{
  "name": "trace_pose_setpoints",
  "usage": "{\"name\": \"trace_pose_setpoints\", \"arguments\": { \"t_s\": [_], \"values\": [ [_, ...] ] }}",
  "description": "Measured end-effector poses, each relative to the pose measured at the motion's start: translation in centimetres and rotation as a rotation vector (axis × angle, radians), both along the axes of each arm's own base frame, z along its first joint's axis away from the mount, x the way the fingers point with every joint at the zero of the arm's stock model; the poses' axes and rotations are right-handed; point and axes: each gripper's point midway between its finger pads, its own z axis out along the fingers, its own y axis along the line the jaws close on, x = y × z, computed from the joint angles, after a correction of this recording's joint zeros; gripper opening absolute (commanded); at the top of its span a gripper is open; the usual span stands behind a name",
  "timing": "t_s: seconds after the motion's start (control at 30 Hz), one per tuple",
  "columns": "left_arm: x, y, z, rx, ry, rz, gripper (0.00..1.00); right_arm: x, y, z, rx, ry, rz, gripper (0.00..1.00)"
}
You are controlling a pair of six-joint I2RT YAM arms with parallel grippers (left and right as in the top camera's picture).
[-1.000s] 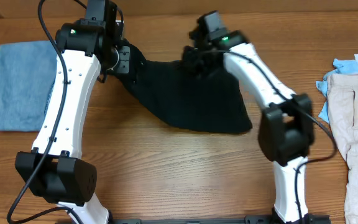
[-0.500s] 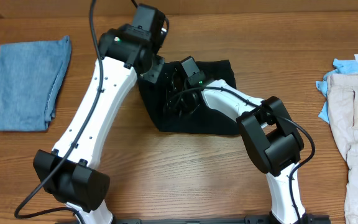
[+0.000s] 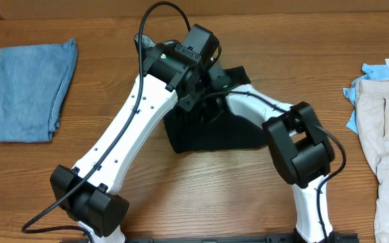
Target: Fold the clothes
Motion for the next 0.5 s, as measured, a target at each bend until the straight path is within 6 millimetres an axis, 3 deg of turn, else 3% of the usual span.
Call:
{"name": "trace_pose_setpoints", "arguments": {
  "t_s": [0.07,0.17,0.23,0.37,0.5],
  "values": [
    [-0.1,0.1,0.0,0.002,0.004,0.000,0.04,1.5,-2.0,0.3,0.025,0.000,-0.030,0.04],
    [-0.1,0.0,0.0,0.002,0.003,0.000,0.04,4.1,-7.0,2.8,0.033,-0.024,-0.112,0.04],
    [-0.1,0.0,0.0,0.002,0.003,0.000,0.04,4.3,-9.1,3.6,0.011,-0.016,-0.136,0.04],
    [-0.2,-0.3,-0.1,-0.019,0.014,-0.006,0.04,4.5,-13.5,1.2,-0.174,0.003,-0.211,0.04],
    [-0.4,-1.0,-0.2,-0.049,0.026,-0.018,0.04,6.2,-16.0,-0.3,-0.336,-0.048,-0.317,0.04]
  ]
}}
